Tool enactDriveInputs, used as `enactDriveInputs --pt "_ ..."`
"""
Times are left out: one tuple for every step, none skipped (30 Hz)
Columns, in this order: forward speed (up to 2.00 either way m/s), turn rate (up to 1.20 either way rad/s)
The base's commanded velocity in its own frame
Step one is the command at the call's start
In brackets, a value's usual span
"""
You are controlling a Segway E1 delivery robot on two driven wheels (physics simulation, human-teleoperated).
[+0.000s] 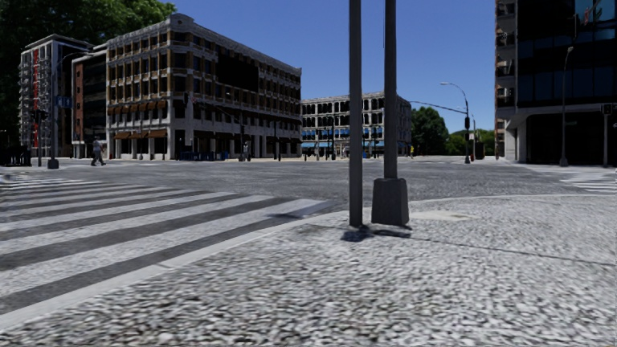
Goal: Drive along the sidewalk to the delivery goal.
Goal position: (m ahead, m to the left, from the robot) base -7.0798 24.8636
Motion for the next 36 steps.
enactDriveInputs --pt "1.29 0.64" --pt "1.31 0.64" --pt "1.33 0.64" --pt "1.33 0.64" --pt "1.35 0.64" --pt "1.35 0.64" --pt "1.36 0.64" --pt "1.36 0.64" --pt "1.36 0.64" --pt "1.36 0.64" --pt "1.37 0.64" --pt "1.40 0.64" --pt "1.44 0.64" --pt "1.46 0.64" --pt "1.46 0.64" --pt "1.48 0.64" --pt "1.50 0.64" --pt "1.53 0.64" --pt "1.55 0.64" --pt "1.55 0.64" --pt "1.62 0.64" --pt "1.67 0.64" --pt "1.69 0.64" --pt "1.70 0.64" --pt "1.70 0.64" --pt "1.70 0.64" --pt "1.70 0.64" --pt "1.70 0.64" --pt "1.70 0.64" --pt "1.70 0.54" --pt "1.70 0.54" --pt "1.70 0.37" --pt "1.70 0.23" --pt "1.70 0.13" --pt "1.71 0.06" --pt "1.71 0.06"
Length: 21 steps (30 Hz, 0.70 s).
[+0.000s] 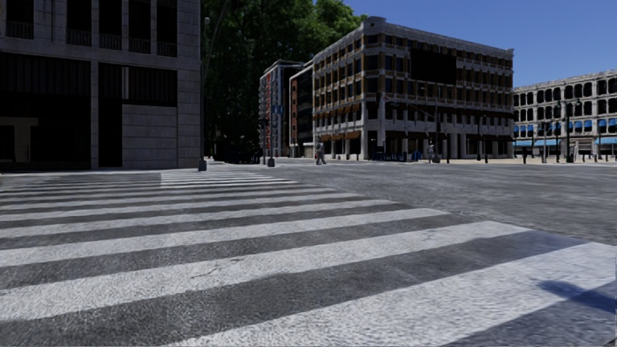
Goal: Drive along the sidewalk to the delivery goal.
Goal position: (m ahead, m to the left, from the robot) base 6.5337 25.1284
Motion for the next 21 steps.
enactDriveInputs --pt "1.71 0.01" --pt "1.71 0.00" --pt "1.71 0.00" --pt "1.71 0.00" --pt "1.71 0.00" --pt "1.71 0.00" --pt "1.71 0.00" --pt "1.71 0.00" --pt "1.71 0.00" --pt "1.71 0.00" --pt "1.71 0.00" --pt "1.71 0.00" --pt "1.70 0.00" --pt "1.70 0.10" --pt "1.70 0.10" --pt "1.70 0.21" --pt "1.70 0.27" --pt "1.70 0.29" --pt "1.70 0.29" --pt "1.70 0.29" --pt "1.70 0.30"
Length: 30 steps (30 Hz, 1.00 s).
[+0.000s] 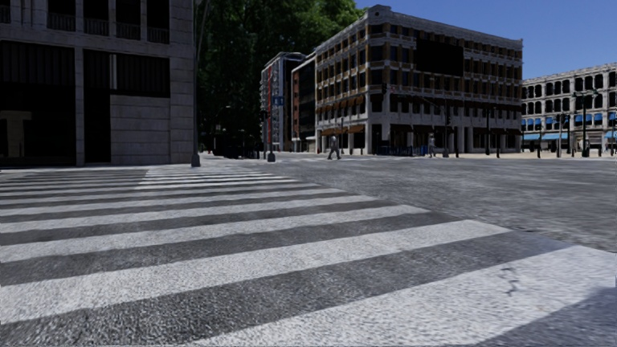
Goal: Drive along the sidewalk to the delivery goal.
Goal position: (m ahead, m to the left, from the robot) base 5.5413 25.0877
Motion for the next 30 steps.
enactDriveInputs --pt "1.70 0.30" --pt "1.70 0.30" --pt "1.70 0.30" --pt "1.70 0.30" --pt "1.70 0.30" --pt "1.70 0.30" --pt "1.70 0.30" --pt "1.70 0.30" --pt "1.70 0.30" --pt "1.70 0.30" --pt "1.70 0.30" --pt "1.70 0.30" --pt "1.70 0.30" --pt "1.70 0.30" --pt "1.70 0.30" --pt "1.70 0.30" --pt "1.70 0.30" --pt "1.70 0.30" --pt "1.70 0.30" --pt "1.70 0.30" --pt "1.70 0.30" --pt "1.70 0.30" --pt "1.70 0.30" --pt "1.71 0.30" --pt "1.71 0.30" --pt "1.72 0.30" --pt "1.73 0.30" --pt "1.76 0.30" --pt "1.76 0.30" --pt "1.81 0.30"
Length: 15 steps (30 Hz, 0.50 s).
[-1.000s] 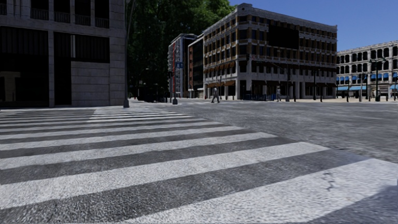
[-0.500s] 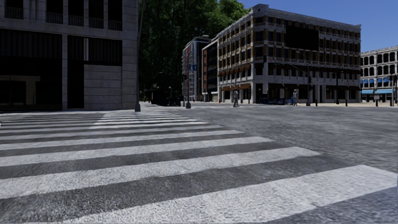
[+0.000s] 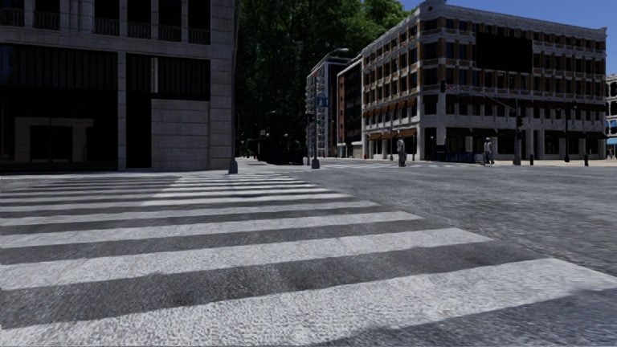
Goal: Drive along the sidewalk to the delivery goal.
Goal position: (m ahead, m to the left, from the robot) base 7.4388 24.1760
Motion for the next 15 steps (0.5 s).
enactDriveInputs --pt "1.91 0.30" --pt "2.00 0.30" --pt "2.00 0.30" --pt "2.00 0.30" --pt "2.00 0.30" --pt "2.00 0.30" --pt "2.00 0.30" --pt "2.00 0.30" --pt "2.00 0.30" --pt "2.00 0.30" --pt "2.00 0.30" --pt "2.00 0.30" --pt "2.00 0.30" --pt "2.00 0.30" --pt "2.00 0.30"
